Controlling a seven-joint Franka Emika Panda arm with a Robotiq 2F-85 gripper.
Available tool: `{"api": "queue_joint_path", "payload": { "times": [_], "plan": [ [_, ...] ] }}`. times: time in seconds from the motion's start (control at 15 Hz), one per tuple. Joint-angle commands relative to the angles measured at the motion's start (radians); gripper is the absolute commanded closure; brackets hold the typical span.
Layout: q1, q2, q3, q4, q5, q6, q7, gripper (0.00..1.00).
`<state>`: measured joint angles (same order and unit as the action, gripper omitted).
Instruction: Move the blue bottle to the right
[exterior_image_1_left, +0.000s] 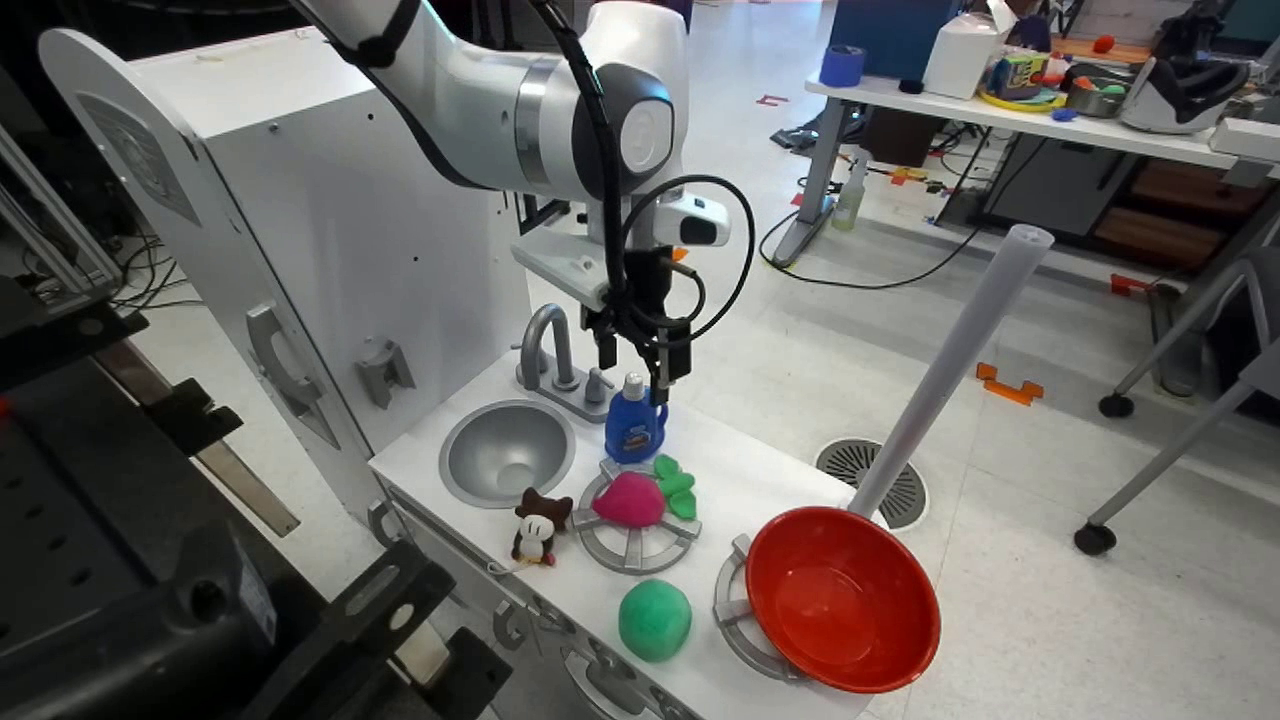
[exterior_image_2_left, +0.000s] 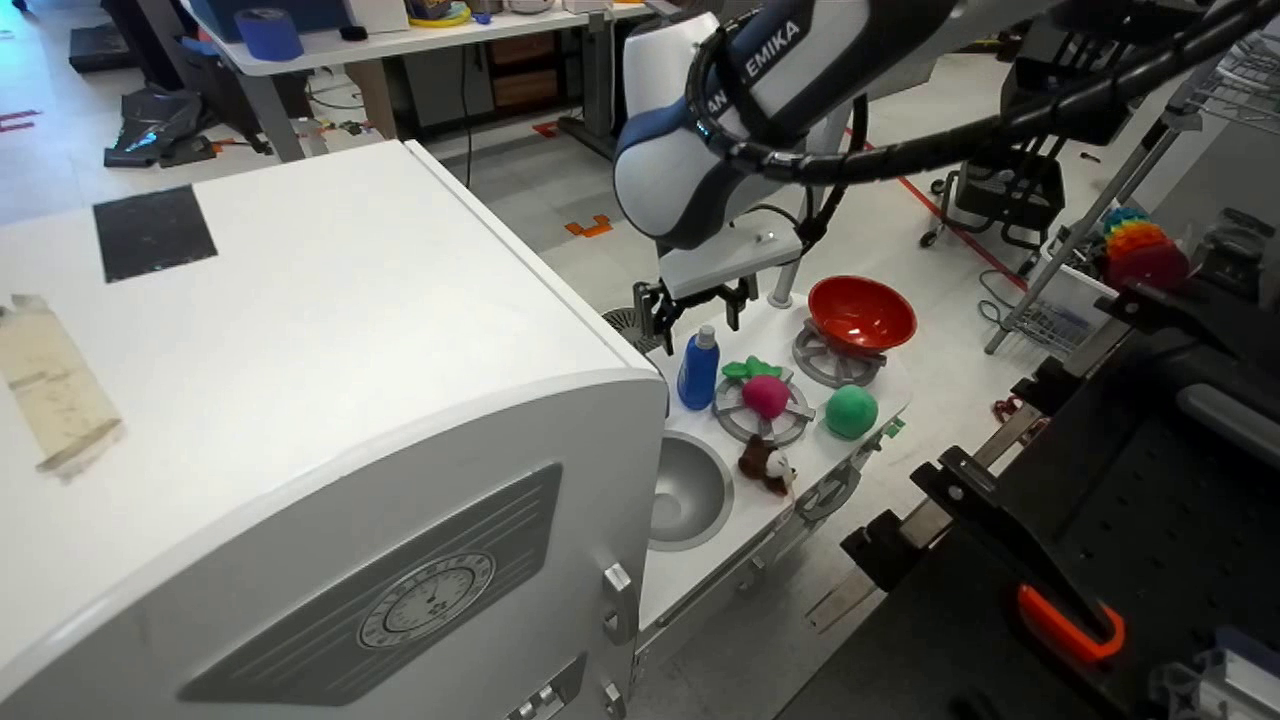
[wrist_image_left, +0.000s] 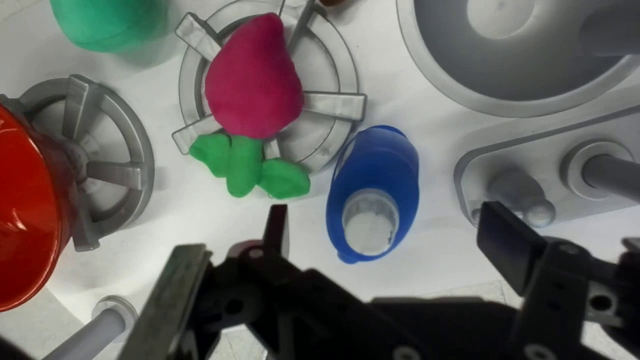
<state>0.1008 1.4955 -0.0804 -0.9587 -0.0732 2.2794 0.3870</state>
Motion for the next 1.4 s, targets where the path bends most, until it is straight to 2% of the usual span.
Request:
{"api": "queue_joint_path", "payload": {
  "times": [0.0,0.2,0.53,1.0,1.2,1.33],
  "plan": [
    [0.020,0.004,-0.015,0.003,0.013,0.006,0.026,0.32],
    [0.029,0.003,-0.018,-0.001,0.010,0.009,0.035,0.58],
    [0.037,-0.008,-0.035,-0.008,0.001,0.020,0.047,0.94],
    [0.003,-0.012,-0.043,0.062,0.003,0.003,0.008,0.93],
    [-0.027,0.023,-0.061,0.146,0.010,-0.020,0.018,0.93],
    [-0.044,0.013,-0.071,0.128,0.006,-0.009,0.030,0.93]
  ]
}}
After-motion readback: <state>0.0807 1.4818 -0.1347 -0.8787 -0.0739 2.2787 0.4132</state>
